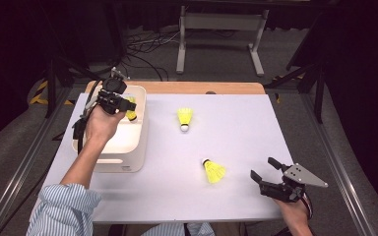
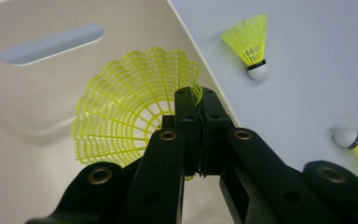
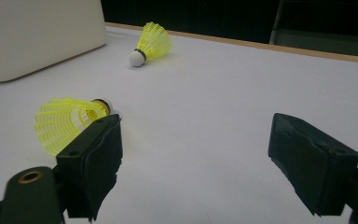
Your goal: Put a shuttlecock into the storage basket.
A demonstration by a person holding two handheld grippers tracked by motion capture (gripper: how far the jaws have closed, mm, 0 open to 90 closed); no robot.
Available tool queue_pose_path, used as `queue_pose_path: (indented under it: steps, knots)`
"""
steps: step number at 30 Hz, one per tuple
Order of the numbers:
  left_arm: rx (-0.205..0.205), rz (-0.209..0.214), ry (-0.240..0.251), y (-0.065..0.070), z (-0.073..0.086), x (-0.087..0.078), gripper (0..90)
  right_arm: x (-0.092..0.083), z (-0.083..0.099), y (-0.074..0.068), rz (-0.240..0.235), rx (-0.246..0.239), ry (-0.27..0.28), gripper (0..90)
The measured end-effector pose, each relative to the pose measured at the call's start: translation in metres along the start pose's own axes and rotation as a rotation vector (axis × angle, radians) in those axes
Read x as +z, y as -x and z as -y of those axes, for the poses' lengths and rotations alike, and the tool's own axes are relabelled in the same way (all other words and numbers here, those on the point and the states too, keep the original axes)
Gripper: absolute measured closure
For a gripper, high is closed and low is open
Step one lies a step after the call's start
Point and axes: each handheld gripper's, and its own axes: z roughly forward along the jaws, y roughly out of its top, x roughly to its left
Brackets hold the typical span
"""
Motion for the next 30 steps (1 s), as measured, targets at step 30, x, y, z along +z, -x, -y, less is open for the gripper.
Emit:
queue_pose_path:
  steps: [30]
  knots:
    - [-0.035, -0.009, -0.059, -0.018, -0.001, 0.036, 88.1, 0.001, 0.0, -0.001, -0.005, 0.001, -0.005, 18.1]
